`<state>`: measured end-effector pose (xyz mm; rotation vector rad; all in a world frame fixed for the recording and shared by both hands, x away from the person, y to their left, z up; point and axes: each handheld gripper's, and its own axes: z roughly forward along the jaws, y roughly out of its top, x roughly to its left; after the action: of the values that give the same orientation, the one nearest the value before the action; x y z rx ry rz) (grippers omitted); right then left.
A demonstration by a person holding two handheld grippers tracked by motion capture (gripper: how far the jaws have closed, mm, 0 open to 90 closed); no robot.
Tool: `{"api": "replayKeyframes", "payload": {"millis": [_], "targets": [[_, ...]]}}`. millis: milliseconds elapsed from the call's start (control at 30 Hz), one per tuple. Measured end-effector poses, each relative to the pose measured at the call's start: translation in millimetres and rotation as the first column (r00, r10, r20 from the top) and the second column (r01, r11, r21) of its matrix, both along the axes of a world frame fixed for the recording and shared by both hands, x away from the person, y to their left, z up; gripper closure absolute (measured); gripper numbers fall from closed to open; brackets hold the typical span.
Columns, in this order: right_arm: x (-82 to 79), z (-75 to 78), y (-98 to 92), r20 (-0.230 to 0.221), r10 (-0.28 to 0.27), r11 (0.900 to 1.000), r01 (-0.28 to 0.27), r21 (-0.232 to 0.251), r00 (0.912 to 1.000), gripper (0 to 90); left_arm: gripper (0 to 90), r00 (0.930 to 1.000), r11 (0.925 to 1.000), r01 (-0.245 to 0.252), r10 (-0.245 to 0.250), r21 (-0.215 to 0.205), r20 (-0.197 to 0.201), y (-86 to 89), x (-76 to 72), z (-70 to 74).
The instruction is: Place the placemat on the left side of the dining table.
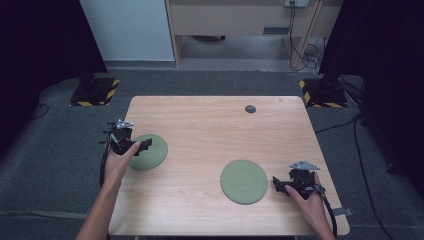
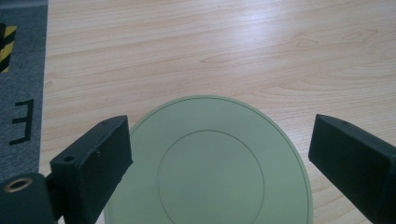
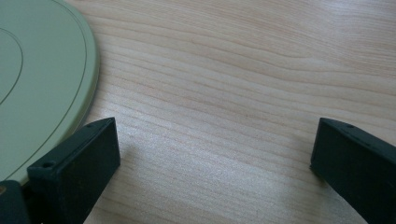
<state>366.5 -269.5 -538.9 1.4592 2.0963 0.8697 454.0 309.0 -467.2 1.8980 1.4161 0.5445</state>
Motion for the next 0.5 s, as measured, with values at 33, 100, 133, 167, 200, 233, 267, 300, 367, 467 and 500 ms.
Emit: {"api": "replayKeyframes", "payload": {"millis": [33, 100, 133, 167, 200, 233, 267, 300, 367, 467, 500], "targets": [[0.0, 0.0, 0.0, 0.000, 0.000, 1.000, 0.000, 0.000, 1.0000, 1.6, 4.9, 1.0000, 1.0000, 0.005, -0.005, 0.002, 0.007, -2.3, -0.2, 0.6], [0.0, 0.0, 0.0, 0.000, 0.000, 1.000, 0.000, 0.000, 1.0000, 1.6, 5.2, 0.9999, 0.9999, 0.008, -0.008, 0.007, 0.011, -3.2, -0.5, 1.3], [0.0, 0.0, 0.0, 0.000, 0.000, 1.000, 0.000, 0.000, 1.0000, 1.6, 5.2, 0.9998, 0.9999, 0.009, -0.009, 0.010, 0.015, -4.3, -0.9, 1.8], [0.0, 0.0, 0.0, 0.000, 0.000, 1.000, 0.000, 0.000, 1.0000, 1.6, 5.2, 0.9998, 0.9999, 0.010, -0.010, 0.010, 0.020, -5.7, -1.2, 2.1], [0.0, 0.0, 0.0, 0.000, 0.000, 1.000, 0.000, 0.000, 1.0000, 1.6, 5.2, 0.9997, 0.9999, 0.012, -0.012, 0.007, 0.023, -6.8, -1.3, 2.5], [0.0, 0.0, 0.0, 0.000, 0.000, 1.000, 0.000, 0.000, 1.0000, 1.6, 5.2, 0.9996, 0.9999, 0.011, -0.012, 0.003, 0.025, -8.7, -1.3, 3.2], [0.0, 0.0, 0.0, 0.000, 0.000, 1.000, 0.000, 0.000, 1.0000, 1.6, 5.2, 0.9996, 0.9999, 0.013, -0.013, 0.000, 0.026, -9.8, -1.1, 3.5], [0.0, 0.0, 0.0, 0.000, 0.000, 1.000, 0.000, 0.000, 1.0000, 1.6, 5.2, 0.9996, 0.9999, 0.017, -0.017, 0.000, 0.023, -10.8, -0.9, 4.1], [0.0, 0.0, 0.0, 0.000, 0.000, 1.000, 0.000, 0.000, 1.0000, 1.6, 5.0, 0.9995, 0.9998, 0.019, -0.019, -0.003, 0.027, -13.2, -0.5, 5.3], [0.0, 0.0, 0.0, 0.000, 0.000, 1.000, 0.000, 0.000, 1.0000, 1.6, 4.9, 0.9994, 0.9997, 0.023, -0.023, -0.006, 0.025, -15.5, 0.0, 6.4], [0.0, 0.0, 0.0, 0.000, 0.000, 1.000, 0.000, 0.000, 1.0000, 1.6, 4.9, 0.9994, 0.9996, 0.026, -0.026, -0.003, 0.024, -16.7, 0.3, 6.9]]}}
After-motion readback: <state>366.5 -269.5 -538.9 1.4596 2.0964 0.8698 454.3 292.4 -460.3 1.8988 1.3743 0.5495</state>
